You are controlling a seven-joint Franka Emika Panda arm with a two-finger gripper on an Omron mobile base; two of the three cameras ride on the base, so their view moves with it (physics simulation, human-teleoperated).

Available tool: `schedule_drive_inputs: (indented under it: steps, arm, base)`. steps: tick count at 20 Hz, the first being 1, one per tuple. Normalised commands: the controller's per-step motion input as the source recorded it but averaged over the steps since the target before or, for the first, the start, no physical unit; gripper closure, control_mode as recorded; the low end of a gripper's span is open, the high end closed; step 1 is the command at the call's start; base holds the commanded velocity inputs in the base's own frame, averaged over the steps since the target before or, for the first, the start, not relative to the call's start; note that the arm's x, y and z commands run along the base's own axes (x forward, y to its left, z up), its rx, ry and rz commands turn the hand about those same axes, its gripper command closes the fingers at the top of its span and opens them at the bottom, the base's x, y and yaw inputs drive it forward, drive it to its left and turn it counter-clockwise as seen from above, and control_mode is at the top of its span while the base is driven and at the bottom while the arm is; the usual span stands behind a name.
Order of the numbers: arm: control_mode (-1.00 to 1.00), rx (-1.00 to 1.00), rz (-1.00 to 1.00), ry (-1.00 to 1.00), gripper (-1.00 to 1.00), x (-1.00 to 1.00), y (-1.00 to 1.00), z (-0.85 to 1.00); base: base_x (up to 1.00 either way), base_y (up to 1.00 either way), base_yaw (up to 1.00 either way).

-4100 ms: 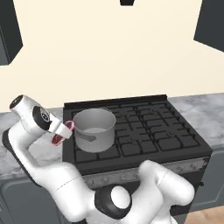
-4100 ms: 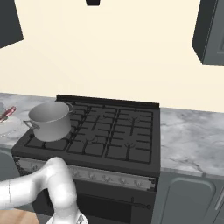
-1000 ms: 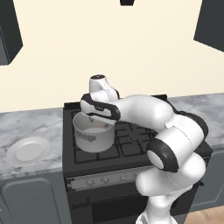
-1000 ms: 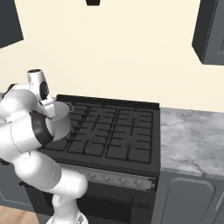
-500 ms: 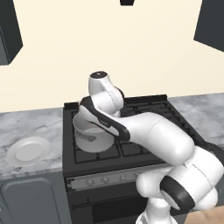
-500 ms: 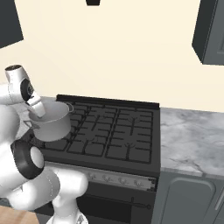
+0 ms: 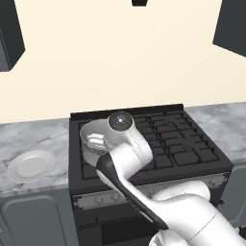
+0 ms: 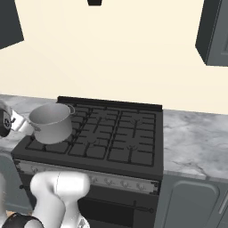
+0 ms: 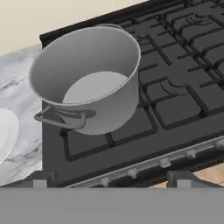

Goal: Retrieve the frozen meat and place it in the pot on a burner. Then turn the burner on.

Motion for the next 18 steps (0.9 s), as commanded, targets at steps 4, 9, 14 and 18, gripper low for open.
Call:
schedule_drive_inputs:
  steps: [4, 9, 14, 18]
  arm:
    - [-1.0, -0.06, 0.2, -0.33, -1.0, -1.0, 0.0, -0.06]
    - [-1.0, 0.0, 0.16, -0.27, -1.0, -1.0, 0.12, 0.01]
    - [-1.0, -0.07, -0.04, -0.02, -1.0, -0.6, 0.19, -0.34]
    - [-1.0, -0.12, -0.1, -0.06, -1.0, -0.81, 0.05, -0.98]
  base:
    - [0.0, 0.0, 0.0]
    - [0.0, 0.0, 0.0]
    - [0.0, 0.0, 0.0]
    - [0.0, 0.0, 0.0]
